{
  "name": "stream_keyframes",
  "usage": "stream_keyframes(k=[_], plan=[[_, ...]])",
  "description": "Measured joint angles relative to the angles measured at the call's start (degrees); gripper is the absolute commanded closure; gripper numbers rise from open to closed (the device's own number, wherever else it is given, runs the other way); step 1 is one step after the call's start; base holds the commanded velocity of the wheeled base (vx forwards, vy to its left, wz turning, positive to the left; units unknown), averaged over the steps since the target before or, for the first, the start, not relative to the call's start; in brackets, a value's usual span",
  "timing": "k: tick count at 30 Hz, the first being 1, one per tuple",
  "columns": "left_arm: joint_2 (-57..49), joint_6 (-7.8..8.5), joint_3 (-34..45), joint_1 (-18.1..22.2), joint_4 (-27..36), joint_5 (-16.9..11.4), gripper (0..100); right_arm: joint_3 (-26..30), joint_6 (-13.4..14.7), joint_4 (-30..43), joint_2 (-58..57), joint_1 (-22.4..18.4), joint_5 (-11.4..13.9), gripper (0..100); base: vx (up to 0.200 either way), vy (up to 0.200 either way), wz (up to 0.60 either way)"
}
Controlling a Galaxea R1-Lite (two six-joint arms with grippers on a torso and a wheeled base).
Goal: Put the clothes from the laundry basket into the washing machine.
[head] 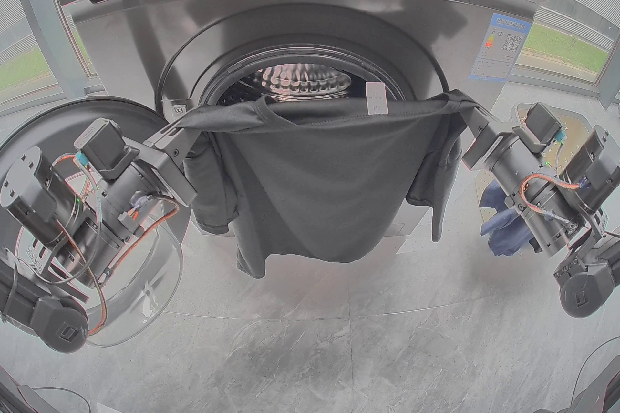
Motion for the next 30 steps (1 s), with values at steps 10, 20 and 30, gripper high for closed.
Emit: stream_keyframes(k=[10, 20, 30], plan=[[2.76, 1.84, -0.16, -6.35, -0.13, 0.55, 100, 4.14, 1.07, -1.01, 4.25, 5.27, 0.6, 100, 0.0, 0.0, 0.0], [3.11, 2.02, -0.99, -8.08, -0.13, 0.67, 100, 3.67, 1.04, -2.11, 13.81, 9.75, 1.01, 0, 0.0, 0.0, 0.0], [2.8, 2.05, -1.68, -8.22, -0.13, 0.67, 100, -1.9, -0.77, -2.21, 25.87, 11.28, 3.5, 0, 0.0, 0.0, 0.0]])
